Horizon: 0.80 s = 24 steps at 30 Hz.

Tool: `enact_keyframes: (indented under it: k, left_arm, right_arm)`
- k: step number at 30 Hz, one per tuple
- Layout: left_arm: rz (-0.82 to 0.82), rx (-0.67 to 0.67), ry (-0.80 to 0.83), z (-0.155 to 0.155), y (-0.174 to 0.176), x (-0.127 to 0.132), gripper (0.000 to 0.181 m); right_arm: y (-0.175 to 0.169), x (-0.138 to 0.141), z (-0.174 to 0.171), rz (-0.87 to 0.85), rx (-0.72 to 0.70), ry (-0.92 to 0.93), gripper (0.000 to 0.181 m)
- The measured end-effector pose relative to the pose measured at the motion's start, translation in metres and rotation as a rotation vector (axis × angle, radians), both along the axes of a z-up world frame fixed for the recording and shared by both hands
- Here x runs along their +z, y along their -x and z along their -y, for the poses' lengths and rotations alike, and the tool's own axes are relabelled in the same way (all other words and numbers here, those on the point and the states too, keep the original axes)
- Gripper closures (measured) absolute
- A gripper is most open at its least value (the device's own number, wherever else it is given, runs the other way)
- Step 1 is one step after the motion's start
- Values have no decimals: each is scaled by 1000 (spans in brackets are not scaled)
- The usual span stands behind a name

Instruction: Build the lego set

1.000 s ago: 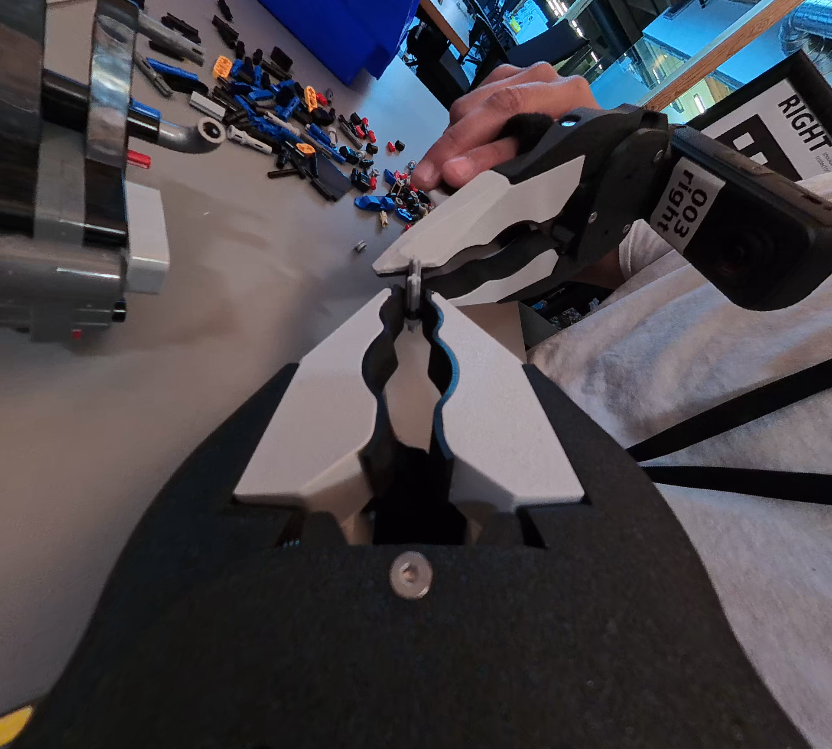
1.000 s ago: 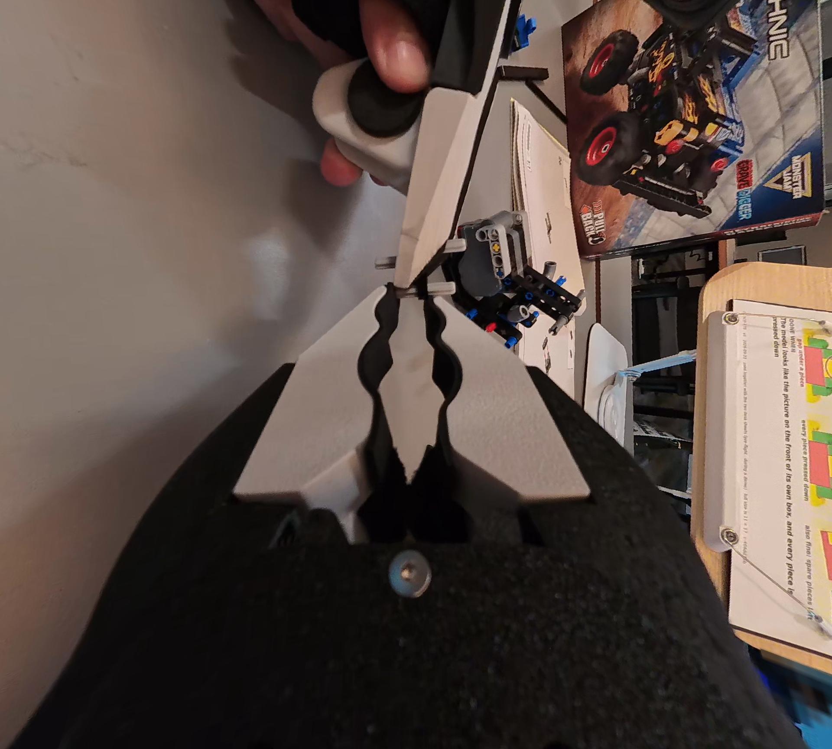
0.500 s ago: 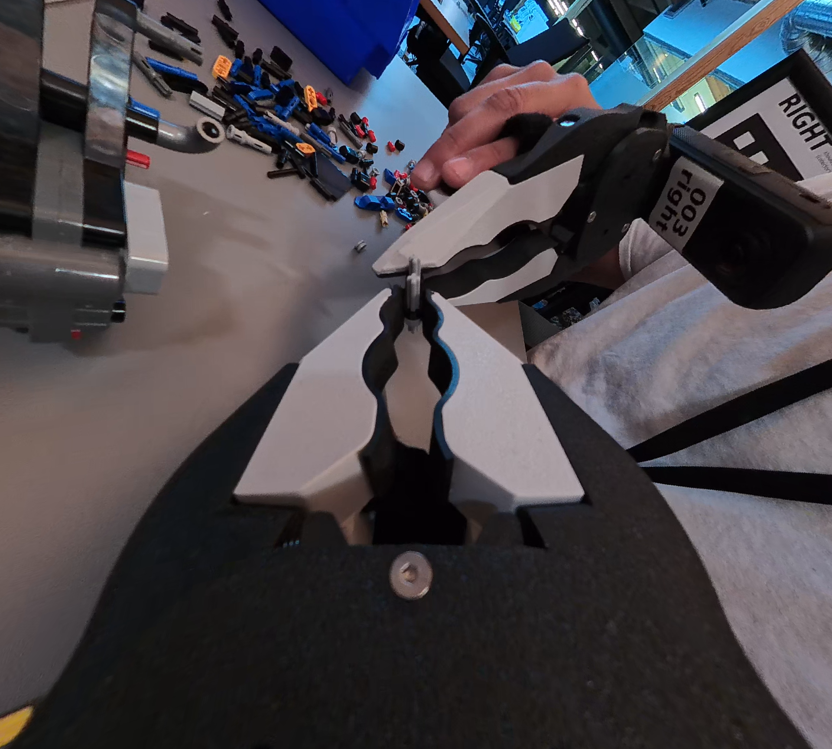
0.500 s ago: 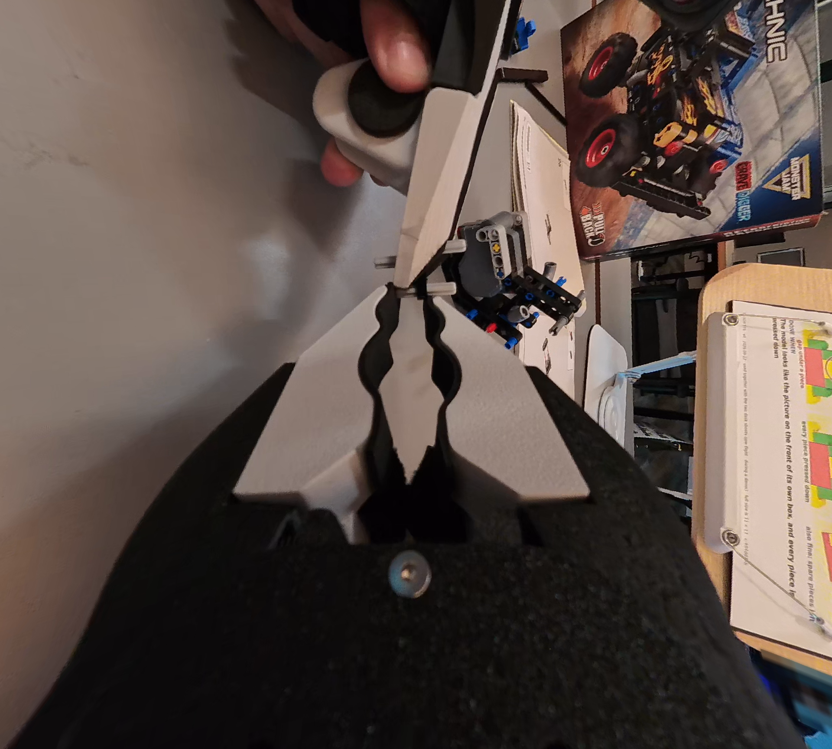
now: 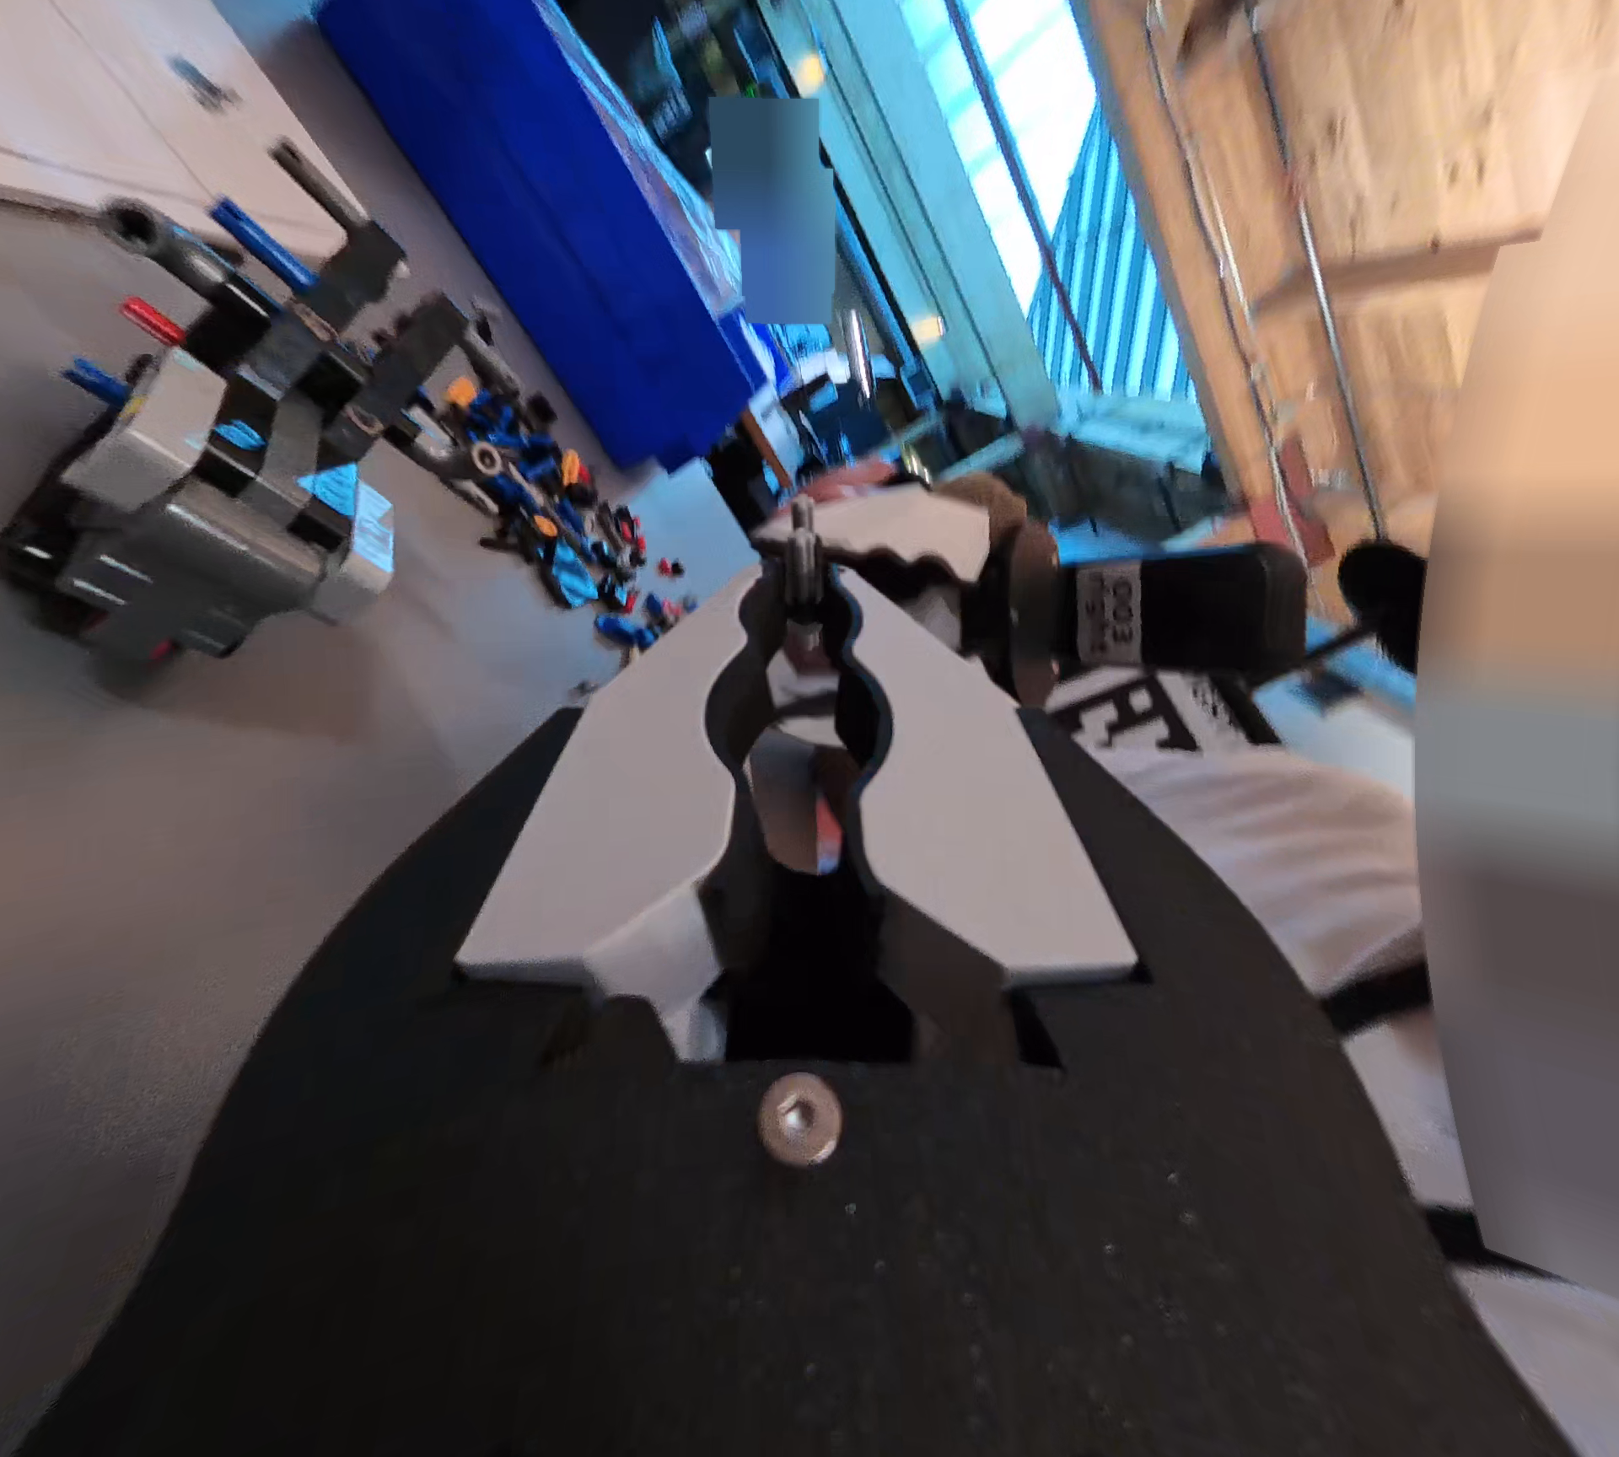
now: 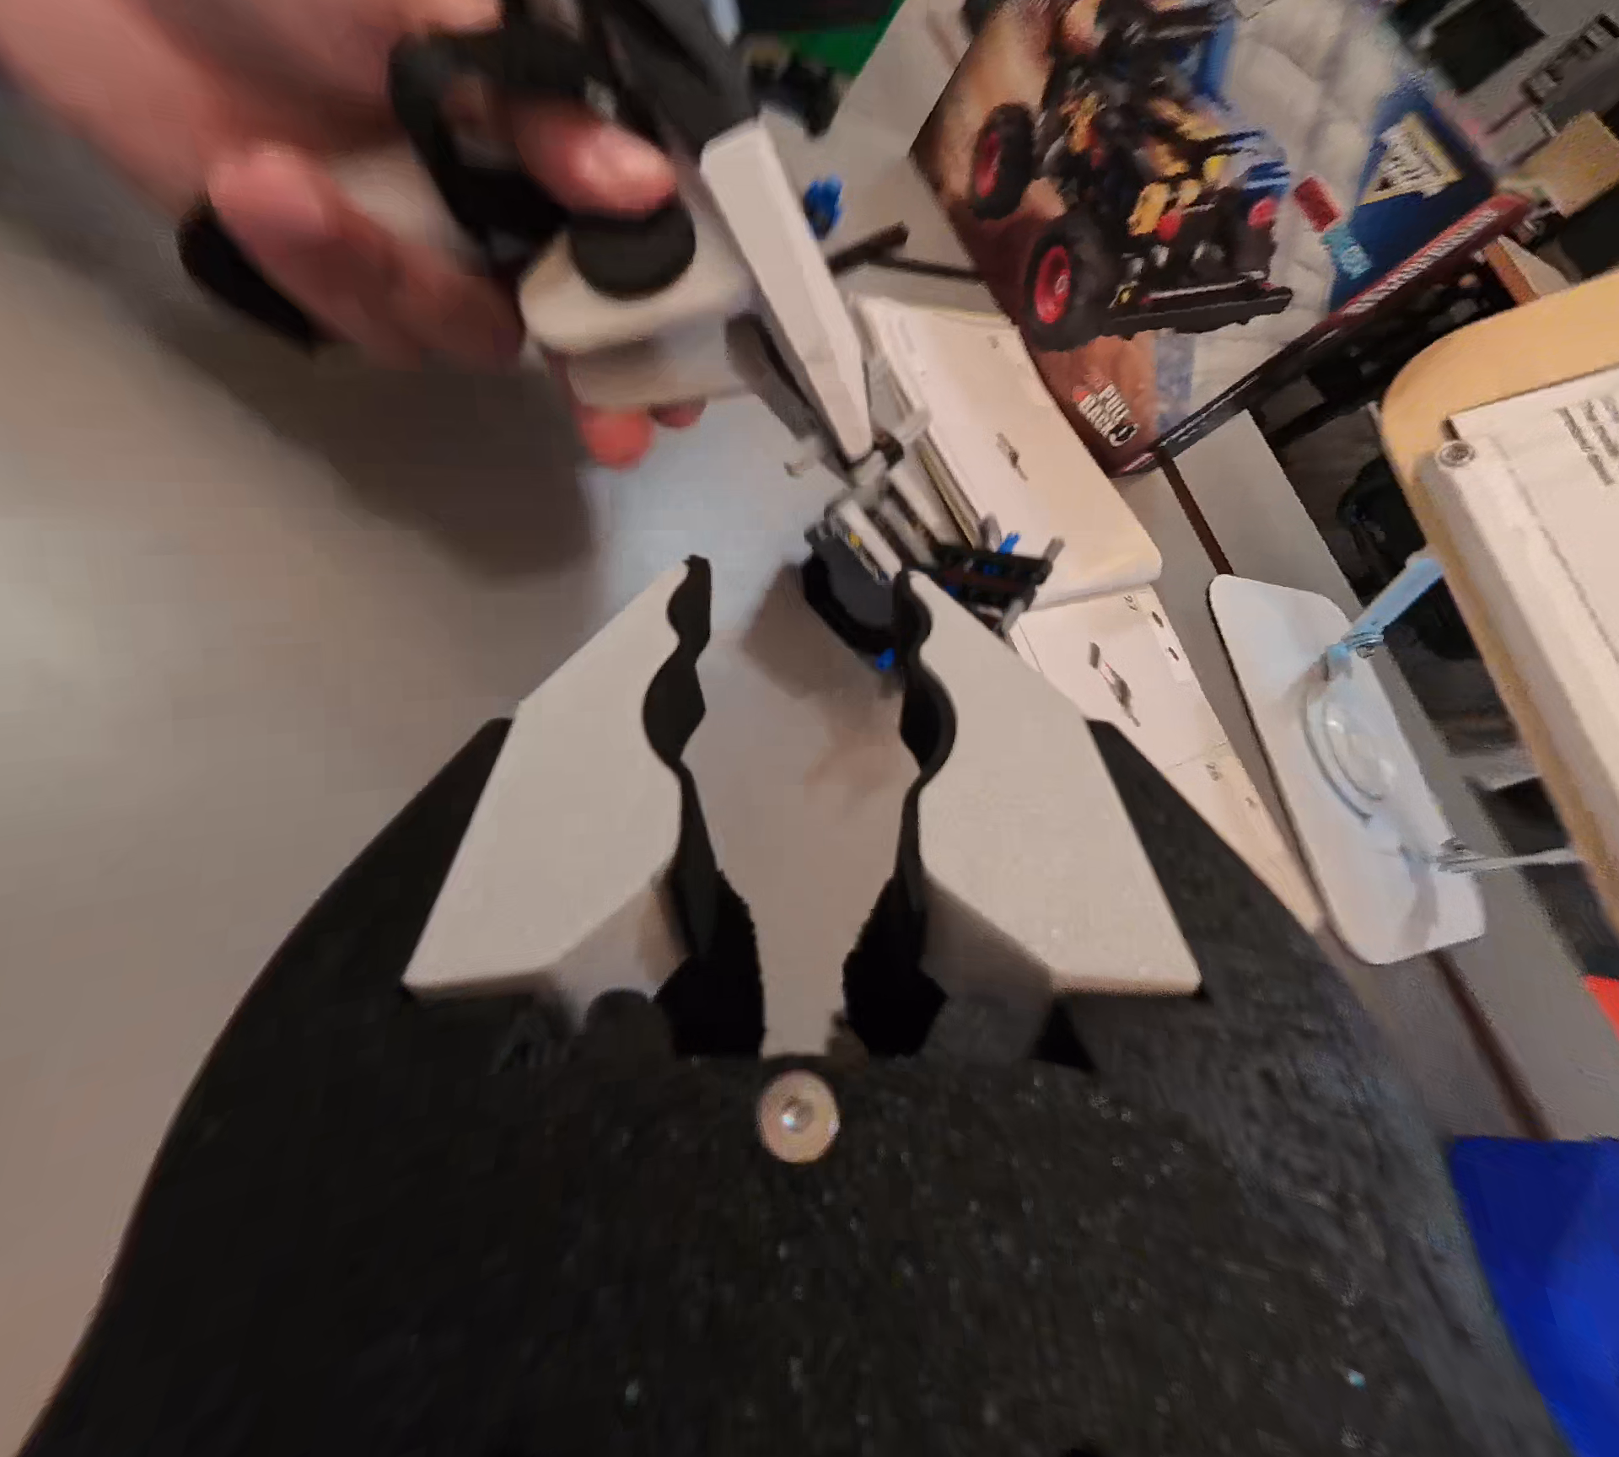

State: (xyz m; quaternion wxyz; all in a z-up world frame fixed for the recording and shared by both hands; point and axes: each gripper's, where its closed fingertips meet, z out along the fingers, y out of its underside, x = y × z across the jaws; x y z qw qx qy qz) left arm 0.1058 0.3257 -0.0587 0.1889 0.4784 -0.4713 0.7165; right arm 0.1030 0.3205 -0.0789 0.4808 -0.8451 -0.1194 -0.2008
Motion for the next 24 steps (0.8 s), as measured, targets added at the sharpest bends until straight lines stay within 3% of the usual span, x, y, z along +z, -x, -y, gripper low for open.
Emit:
enact_keyframes:
  k: [1,5,8,11,17,19,21,24]
  left_arm:
    - [-12,47,27,-2,-1,6,175]
    - [-41,178,118,3,5,17,175]
    - [-55,222,244,4,8,28,176]
    - [-36,229,188,12,12,24,175]
    - [-50,248,227,15,17,20,175]
    - [-21,240,187,16,20,19,175]
    - [43,234,94,13,25,16,159]
    - [228,158,-201,6,40,6,152]
  right_arm:
    - [4,11,-3,-48,-36,-70,140]
    - [16,36,-10,-151,-137,-266,153]
    - [17,26,-11,-160,-179,-275,164]
    - [21,33,-8,-157,-181,-353,168]
    - [21,26,-4,-154,-176,-299,177]
    - [23,24,-2,-146,-128,-278,178]
    - [23,20,3,-185,-69,-259,178]
    - [26,10,11,-406,103,-212,178]
